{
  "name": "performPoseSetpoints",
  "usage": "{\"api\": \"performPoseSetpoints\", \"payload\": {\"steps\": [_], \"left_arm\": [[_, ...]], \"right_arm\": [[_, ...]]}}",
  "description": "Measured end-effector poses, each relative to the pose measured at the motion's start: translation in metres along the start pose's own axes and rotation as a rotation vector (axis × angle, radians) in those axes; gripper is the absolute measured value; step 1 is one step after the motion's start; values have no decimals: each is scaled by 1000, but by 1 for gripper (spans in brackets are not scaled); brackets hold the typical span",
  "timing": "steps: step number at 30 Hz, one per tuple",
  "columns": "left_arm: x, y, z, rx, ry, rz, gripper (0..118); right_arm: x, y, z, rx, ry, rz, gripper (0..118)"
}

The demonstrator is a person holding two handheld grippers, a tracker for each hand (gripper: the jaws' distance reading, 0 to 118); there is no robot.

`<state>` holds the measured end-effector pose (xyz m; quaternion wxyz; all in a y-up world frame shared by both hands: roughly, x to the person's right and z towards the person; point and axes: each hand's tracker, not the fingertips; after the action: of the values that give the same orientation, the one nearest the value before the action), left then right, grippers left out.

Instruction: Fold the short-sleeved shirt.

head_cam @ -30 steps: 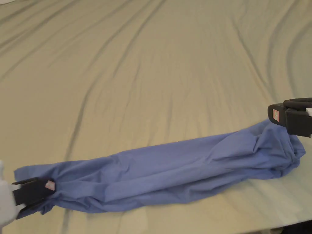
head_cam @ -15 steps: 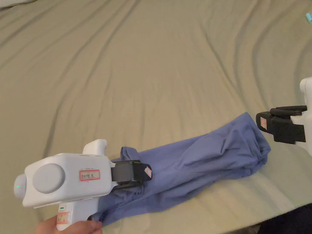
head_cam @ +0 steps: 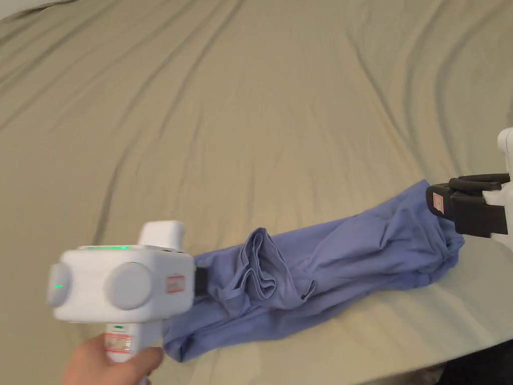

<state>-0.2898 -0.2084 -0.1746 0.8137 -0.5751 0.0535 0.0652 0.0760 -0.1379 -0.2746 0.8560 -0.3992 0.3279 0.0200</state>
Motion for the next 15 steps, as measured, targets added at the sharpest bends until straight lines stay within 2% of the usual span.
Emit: {"api": "performPoseSetpoints", "payload": {"steps": [3, 6, 9, 15], "left_arm": [[47, 1, -13, -6, -61, -75, 0], [88, 8, -21, 3, -21, -202, 0], [111, 15, -18, 5, -36, -232, 0], [91, 22, 34, 104, -419, -118, 0]], "right_arm": [[2, -1, 1, -8, -13, 2, 2], [4, -1, 0, -19, -22, 3, 2], [4, -1, 1, -18, -20, 3, 2], [3, 3, 7, -5, -21, 5, 2]]}}
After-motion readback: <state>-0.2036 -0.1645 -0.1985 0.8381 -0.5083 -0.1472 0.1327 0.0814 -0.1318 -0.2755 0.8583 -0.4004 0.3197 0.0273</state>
